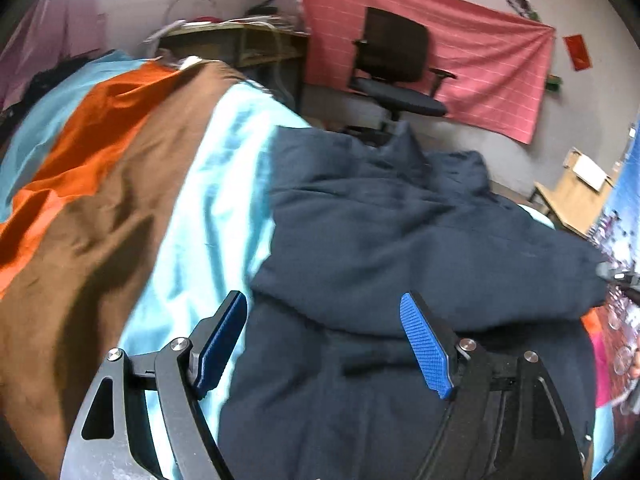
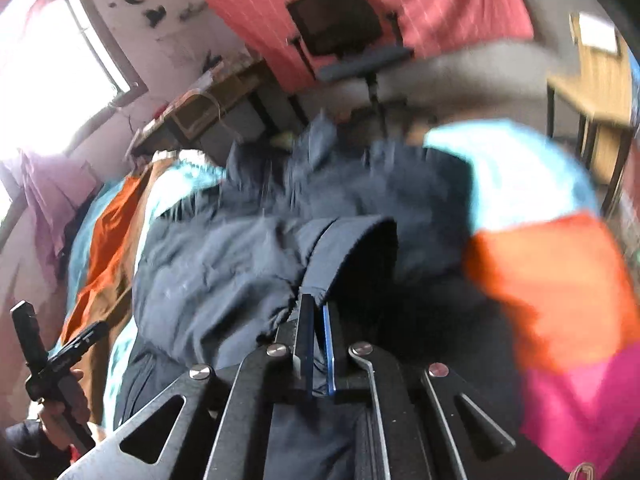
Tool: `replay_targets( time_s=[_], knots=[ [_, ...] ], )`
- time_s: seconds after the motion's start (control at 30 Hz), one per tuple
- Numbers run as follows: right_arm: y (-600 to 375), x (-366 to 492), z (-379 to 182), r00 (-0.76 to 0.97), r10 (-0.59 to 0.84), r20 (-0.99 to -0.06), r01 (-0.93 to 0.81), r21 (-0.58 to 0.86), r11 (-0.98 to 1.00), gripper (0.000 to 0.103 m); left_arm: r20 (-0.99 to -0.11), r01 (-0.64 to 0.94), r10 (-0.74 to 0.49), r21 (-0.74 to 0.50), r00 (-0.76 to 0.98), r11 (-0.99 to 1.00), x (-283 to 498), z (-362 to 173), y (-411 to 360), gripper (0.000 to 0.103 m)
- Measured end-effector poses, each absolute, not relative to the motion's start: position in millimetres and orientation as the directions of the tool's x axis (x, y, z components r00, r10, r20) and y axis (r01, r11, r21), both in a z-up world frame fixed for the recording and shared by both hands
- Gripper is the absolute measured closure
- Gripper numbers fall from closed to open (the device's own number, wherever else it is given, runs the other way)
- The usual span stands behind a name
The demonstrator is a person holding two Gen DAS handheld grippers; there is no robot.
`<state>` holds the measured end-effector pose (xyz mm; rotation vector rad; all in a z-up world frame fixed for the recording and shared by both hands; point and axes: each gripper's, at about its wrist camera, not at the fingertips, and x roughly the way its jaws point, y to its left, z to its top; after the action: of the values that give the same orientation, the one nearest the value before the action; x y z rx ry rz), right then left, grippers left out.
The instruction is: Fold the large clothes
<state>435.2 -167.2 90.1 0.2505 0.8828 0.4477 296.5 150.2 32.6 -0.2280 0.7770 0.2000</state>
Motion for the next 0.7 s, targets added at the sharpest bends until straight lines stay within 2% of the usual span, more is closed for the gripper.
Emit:
replay_targets(
  time_s=[0.17, 0.33, 0.4, 0.43, 0.47, 0.53, 0.7],
  knots=[
    [-162.6, 447.7, 83.6, 0.567, 0.372, -0.735, -0.235, 0.289, 0.928, 0.096, -0.742, -0.295, 0.155, -0.06, 0.653, 0.954, 319.9, 20.1, 161.1, 0.029],
    [-148.5, 448.9, 60.0, 0.565, 0.166, -0.808, -0.182, 0.074, 0.98, 0.087, -0.751, -0.304, 0.18, -0.03, 0.636, 0.952, 334.4, 12.8, 167.5, 0.029],
    [-146.4, 449.1, 65.1, 0.602, 0.107, -0.792, -0.167, 0.007, 0.986, 0.078, -0.74, -0.3, 0.186, -0.023, 0.647, 0.954, 339.4, 15.9, 170.7, 0.029],
    [-143.9, 450.6, 69.0, 0.62, 0.07, -0.782, -0.152, -0.033, 0.988, 0.063, -0.737, -0.297, 0.187, -0.02, 0.65, 0.955, 342.0, 18.2, 171.8, 0.029],
    [-143.0, 451.3, 73.6, 0.638, 0.058, -0.768, -0.143, -0.044, 0.989, 0.04, -0.735, -0.291, 0.182, -0.021, 0.653, 0.957, 346.3, 20.6, 171.7, 0.029],
    [-140.3, 450.1, 83.9, 0.682, 0.109, -0.723, -0.163, -0.006, 0.987, 0.021, -0.728, -0.267, 0.166, -0.025, 0.666, 0.963, 353.7, 23.3, 170.2, 0.029],
    [-103.7, 455.3, 78.5, 0.632, 0.295, -0.717, -0.345, 0.081, 0.935, 0.024, -0.739, -0.187, 0.118, -0.012, 0.663, 0.982, 377.9, 12.2, 154.2, 0.029]
  ],
)
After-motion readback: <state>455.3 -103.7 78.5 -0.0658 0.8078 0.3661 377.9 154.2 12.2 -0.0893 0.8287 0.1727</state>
